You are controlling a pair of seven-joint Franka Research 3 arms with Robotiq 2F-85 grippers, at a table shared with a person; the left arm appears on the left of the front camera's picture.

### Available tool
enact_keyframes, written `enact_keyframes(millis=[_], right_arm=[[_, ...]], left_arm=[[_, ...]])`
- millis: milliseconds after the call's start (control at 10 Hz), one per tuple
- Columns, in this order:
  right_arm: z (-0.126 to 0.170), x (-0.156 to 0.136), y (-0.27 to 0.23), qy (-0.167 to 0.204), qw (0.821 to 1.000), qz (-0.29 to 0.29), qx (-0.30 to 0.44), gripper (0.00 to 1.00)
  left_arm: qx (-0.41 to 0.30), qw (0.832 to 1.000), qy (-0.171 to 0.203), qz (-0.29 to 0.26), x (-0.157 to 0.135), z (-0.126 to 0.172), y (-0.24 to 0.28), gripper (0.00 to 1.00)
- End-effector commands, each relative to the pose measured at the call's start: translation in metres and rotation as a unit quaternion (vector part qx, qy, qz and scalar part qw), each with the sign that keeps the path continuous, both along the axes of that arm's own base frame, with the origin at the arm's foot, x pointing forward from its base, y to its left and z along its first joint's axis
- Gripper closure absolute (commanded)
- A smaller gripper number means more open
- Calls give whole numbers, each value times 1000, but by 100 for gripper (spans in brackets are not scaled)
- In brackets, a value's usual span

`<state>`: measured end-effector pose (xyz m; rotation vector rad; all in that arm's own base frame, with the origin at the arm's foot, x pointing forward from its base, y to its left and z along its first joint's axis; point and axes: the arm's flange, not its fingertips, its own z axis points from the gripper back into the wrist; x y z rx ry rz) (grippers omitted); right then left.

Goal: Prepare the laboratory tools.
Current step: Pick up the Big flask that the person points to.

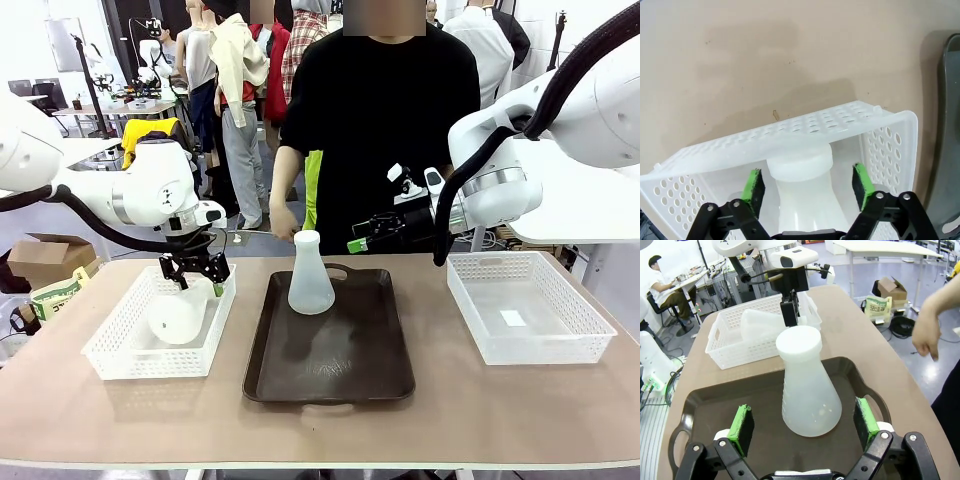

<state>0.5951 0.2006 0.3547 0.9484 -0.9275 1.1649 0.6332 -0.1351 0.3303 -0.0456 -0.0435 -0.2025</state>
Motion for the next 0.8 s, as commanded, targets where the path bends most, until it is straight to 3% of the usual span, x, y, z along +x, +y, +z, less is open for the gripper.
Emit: enact_keyframes(millis=[0, 300, 700], right_arm=[[-1, 2, 2, -3, 1000, 1, -1, 0], [-1, 2, 2, -3, 1000, 1, -1, 0], [-1, 2, 2, -3, 1000, 1, -1, 0]], left_arm=[[14, 1000, 2, 7, 7, 4, -3, 51], [9, 1000, 2, 11, 7, -4, -3, 100], [9, 1000, 12, 4, 2, -13, -6, 100]])
